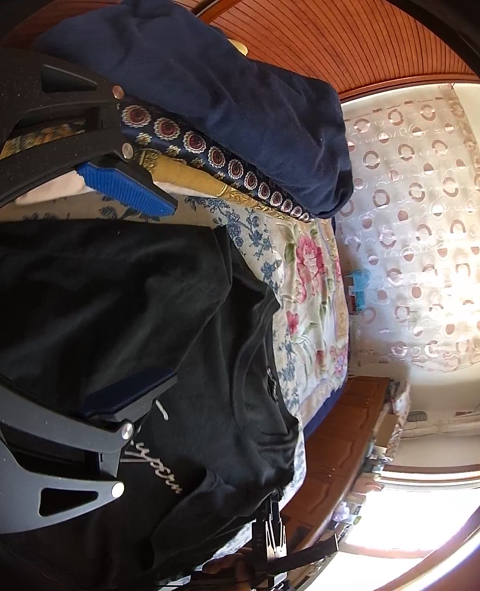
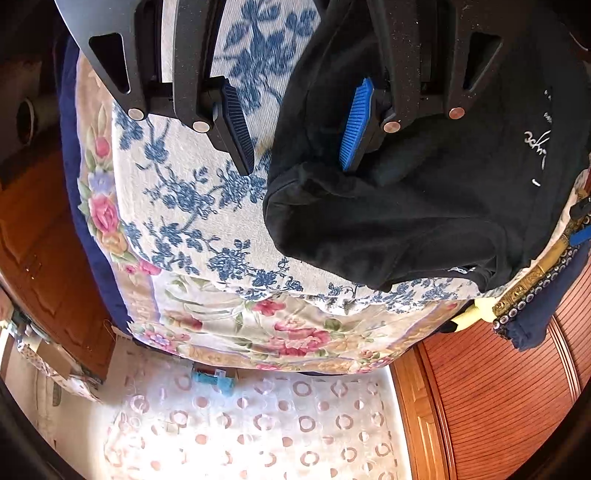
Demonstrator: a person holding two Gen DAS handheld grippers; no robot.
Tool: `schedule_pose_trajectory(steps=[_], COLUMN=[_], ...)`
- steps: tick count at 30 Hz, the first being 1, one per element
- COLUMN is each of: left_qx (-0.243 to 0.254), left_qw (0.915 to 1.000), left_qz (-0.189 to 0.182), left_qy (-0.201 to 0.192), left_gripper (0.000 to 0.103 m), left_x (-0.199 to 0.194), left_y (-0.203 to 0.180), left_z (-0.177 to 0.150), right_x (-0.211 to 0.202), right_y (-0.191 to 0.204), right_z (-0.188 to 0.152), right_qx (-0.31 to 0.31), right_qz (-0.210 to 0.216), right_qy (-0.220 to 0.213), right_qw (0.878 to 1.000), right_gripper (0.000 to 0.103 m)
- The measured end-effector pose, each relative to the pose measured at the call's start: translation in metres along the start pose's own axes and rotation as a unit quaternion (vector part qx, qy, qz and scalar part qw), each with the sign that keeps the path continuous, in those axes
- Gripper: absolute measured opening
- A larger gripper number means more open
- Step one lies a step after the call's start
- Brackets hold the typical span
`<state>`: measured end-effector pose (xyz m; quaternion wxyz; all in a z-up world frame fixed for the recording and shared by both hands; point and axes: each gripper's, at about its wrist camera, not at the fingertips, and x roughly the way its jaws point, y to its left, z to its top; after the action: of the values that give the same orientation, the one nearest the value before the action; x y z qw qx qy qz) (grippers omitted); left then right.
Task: Fold small clothes
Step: 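Open the right gripper and withdraw it from the folded shirt, then grasp the black shirt hem with both grippers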
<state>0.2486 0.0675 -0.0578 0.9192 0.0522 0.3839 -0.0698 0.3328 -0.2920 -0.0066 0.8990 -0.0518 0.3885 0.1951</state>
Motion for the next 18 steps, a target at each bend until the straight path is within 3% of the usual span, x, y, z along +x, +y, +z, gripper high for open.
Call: schedule_pose_trajectory(steps=[6, 13, 18], left_qx=[0.009, 0.007, 0.014], left_qw=[0.9996, 0.9982, 0.9967], left_qz=[-0.005, 0.001, 0.01], left_qy=[0.028, 0.059, 0.08], left_gripper=[0.063, 0.061, 0.061], left_x=[0.014, 0.037, 0.053], left_y=[0.009, 0.013, 0.01], left_z=[0.007, 0.021, 0.022], right_x=[0.004, 0.006, 0.007], right_y=[-0.001, 0.0, 0.0], right_z=[-0.01, -0.014, -0.012], right_qx=[-0.003, -0.019, -0.024], right_qz=[0.005, 0.004, 0.003], right_qy=[-0.032, -0.027, -0.026], right_qw=[0.999, 0.999, 0.999], right_gripper=[0.051, 0.062, 0.065])
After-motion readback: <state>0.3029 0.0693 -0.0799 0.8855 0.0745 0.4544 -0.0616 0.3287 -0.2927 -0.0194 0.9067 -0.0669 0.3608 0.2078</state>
